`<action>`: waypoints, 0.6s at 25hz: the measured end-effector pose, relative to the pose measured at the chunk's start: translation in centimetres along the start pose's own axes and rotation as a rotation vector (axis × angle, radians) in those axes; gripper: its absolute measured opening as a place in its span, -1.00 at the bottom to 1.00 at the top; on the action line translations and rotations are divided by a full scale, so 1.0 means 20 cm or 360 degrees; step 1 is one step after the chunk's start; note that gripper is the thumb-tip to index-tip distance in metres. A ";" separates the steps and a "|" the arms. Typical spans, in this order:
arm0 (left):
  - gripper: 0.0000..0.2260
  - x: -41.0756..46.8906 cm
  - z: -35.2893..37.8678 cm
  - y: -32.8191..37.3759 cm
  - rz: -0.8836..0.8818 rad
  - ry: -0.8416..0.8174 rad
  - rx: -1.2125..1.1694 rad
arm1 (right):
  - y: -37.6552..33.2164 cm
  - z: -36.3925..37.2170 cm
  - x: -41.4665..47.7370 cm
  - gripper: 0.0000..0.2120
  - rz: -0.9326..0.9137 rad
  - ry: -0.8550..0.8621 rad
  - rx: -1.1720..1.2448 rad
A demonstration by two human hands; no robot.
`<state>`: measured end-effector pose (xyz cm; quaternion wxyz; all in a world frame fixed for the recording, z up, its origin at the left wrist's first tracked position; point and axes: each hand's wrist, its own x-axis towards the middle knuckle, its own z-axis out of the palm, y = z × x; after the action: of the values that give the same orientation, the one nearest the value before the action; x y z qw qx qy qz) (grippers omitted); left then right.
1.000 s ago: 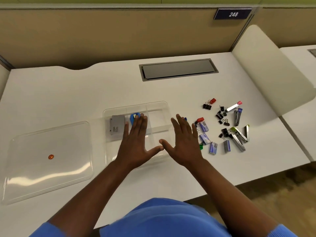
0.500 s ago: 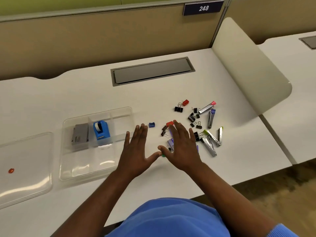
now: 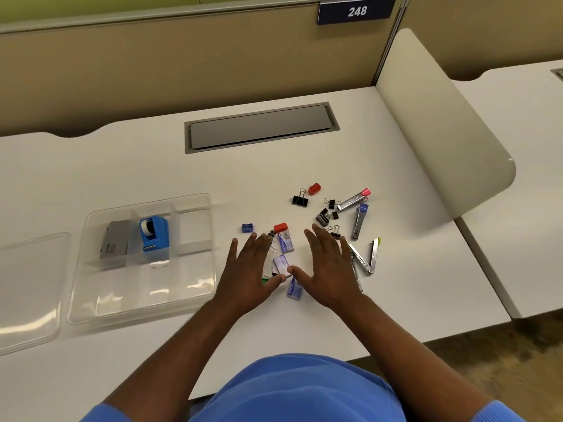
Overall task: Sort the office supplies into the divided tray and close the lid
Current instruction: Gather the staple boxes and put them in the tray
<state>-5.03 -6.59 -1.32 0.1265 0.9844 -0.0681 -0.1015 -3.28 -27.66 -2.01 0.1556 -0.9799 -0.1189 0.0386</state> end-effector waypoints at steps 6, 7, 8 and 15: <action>-0.26 0.04 0.10 0.03 0.0079 0.0018 0.0052 | 0.04 0.05 -0.02 -0.20 -0.0108 -0.0069 -0.0003; -0.30 0.05 0.11 0.03 0.0099 0.0045 0.0063 | 0.05 0.06 -0.03 -0.20 -0.0124 -0.0091 -0.0011; -0.33 0.06 0.11 0.02 0.0114 0.0079 0.0079 | 0.05 0.07 -0.04 -0.19 -0.0140 -0.0115 -0.0026; -0.25 0.11 0.12 0.03 0.0079 0.0118 0.0194 | 0.04 0.08 -0.08 -0.19 -0.0277 -0.0217 -0.0189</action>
<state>-3.52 -8.03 -3.90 0.0712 0.9914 -0.0937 -0.0574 -4.84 -28.27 -3.65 0.0916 -0.9684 -0.2160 0.0844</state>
